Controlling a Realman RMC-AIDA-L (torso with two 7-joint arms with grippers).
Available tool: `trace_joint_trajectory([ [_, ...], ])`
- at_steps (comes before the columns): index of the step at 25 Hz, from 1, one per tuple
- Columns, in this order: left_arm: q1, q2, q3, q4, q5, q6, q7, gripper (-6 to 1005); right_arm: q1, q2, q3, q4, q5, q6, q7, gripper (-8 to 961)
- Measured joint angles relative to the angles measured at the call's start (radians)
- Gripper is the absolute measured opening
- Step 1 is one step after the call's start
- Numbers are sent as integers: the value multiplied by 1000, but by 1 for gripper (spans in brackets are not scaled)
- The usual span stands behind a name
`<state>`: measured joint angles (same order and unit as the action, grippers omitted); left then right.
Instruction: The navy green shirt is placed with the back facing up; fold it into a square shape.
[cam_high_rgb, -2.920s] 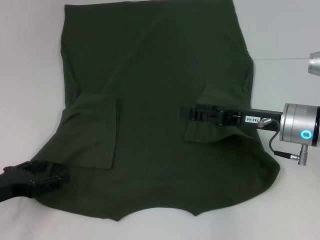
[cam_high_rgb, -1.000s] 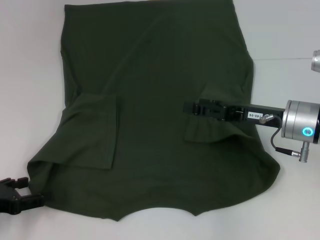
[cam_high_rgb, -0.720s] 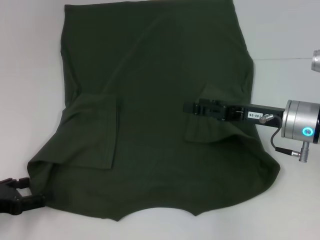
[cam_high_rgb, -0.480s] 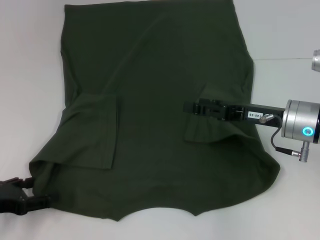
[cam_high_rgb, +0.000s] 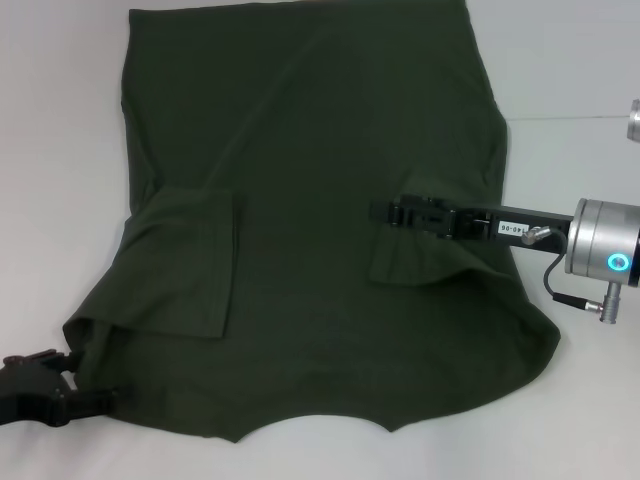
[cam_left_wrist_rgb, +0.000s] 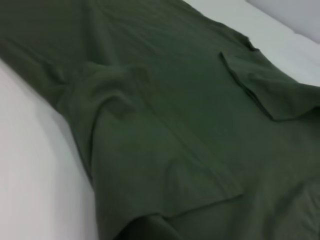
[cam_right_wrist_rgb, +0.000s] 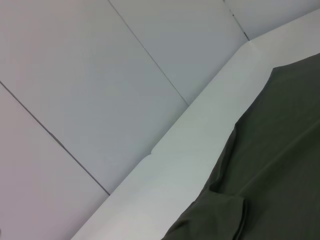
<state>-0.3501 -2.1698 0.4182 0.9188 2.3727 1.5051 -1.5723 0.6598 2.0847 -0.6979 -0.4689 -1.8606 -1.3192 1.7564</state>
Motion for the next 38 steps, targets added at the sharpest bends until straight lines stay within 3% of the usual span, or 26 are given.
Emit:
trace_joint_trajectory([
  [15,-4,3,-1,4,-1,3,-11,884,0,0,0,0,0,0,0,892],
  [24,-7,4,1,11,8,-2,-17,597,0,0,0,1,0,-2,0,877],
  [28,-7,4,1,11,8,-4,-17,481,0,0,0,1,0,-4,0,797],
  [38,-9,2,2,11,8,-5,-17,100,-2,0,0,1,0,-6,0,800],
])
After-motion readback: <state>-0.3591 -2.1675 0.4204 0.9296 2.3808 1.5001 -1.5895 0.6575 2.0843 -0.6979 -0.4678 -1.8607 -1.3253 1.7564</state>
